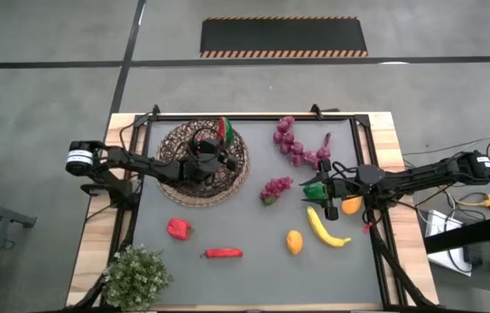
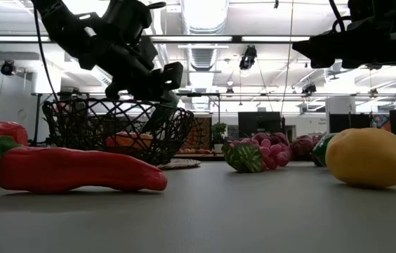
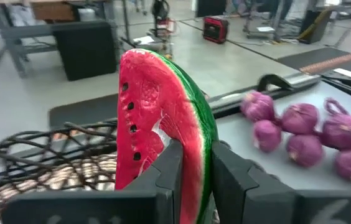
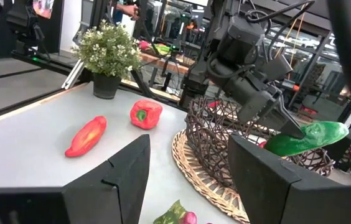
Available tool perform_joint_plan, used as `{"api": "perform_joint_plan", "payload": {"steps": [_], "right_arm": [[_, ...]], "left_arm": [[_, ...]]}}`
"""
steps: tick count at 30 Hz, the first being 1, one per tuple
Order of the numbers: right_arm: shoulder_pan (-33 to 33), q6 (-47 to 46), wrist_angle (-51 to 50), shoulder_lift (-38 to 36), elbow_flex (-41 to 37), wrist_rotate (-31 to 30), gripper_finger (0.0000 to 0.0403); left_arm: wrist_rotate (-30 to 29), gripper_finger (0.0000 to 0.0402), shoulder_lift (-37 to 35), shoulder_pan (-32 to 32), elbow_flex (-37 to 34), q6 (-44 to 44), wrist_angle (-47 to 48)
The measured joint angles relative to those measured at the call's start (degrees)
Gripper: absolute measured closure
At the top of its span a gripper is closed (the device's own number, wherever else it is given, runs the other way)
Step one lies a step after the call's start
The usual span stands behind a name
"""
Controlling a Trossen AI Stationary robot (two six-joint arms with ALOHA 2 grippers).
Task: Build produce basket
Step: Put the watermelon into the wire basket
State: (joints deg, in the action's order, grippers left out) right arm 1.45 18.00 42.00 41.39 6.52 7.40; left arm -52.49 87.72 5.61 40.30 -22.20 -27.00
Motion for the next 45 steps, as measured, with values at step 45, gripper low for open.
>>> {"api": "perform_joint_plan", "payload": {"steps": [45], "right_arm": [[0.0,-0.71,-0.26,0.02,0.0,-0.16,0.0202]], "left_arm": [[1.27,0.0246,8.91,2.08,0.58,-1.43,-4.97]]}}
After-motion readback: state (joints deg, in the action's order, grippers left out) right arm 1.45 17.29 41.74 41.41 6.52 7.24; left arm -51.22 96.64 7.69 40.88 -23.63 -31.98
